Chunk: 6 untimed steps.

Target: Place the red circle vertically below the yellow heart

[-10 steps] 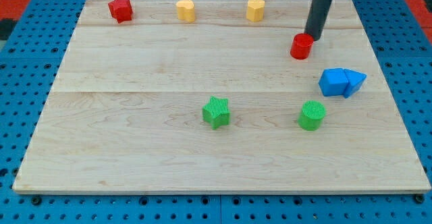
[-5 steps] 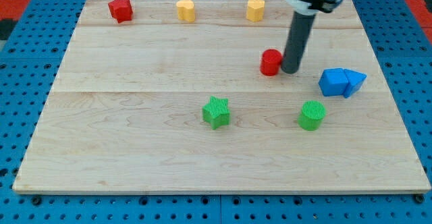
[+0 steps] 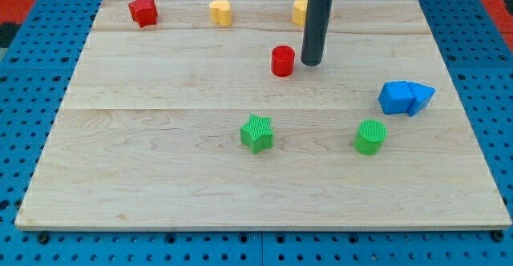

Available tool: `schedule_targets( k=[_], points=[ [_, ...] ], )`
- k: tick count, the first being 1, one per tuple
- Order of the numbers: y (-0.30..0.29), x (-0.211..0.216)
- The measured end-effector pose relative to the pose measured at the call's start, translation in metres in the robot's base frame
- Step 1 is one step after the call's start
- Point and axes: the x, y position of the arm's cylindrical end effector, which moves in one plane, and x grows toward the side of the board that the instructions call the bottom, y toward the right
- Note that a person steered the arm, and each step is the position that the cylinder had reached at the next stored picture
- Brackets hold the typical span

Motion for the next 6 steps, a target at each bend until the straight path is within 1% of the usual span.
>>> schedule_targets(
  k=[1,3,4,5,6],
  points=[
    [0.0,0.0],
    [-0.024,0.0],
    [-0.024,0.0],
    [-0.035,-0.023],
    [-0.033,-0.041]
  ],
)
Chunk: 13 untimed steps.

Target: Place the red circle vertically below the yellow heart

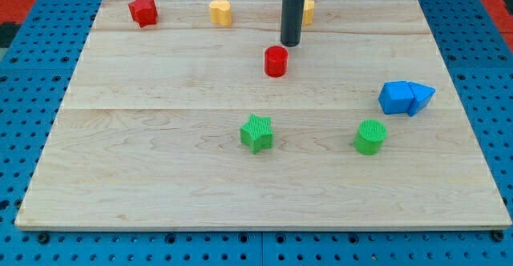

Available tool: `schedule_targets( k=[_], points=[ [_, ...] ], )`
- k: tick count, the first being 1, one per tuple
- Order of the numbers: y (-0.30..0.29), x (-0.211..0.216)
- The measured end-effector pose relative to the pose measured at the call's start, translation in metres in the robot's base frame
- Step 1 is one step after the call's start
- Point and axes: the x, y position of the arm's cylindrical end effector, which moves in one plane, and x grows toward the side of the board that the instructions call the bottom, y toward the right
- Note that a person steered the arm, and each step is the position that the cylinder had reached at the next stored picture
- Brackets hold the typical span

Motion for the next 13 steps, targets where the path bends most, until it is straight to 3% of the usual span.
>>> schedule_targets(
  k=[2,3,5,6,10,12,13],
  points=[
    [0.053,0.014],
    [-0.013,0.013],
    [0.01,0.027],
    [-0.074,0.05],
    [-0.091,0.077],
    [-0.201,0.108],
    [-0.17,0.141]
  ],
)
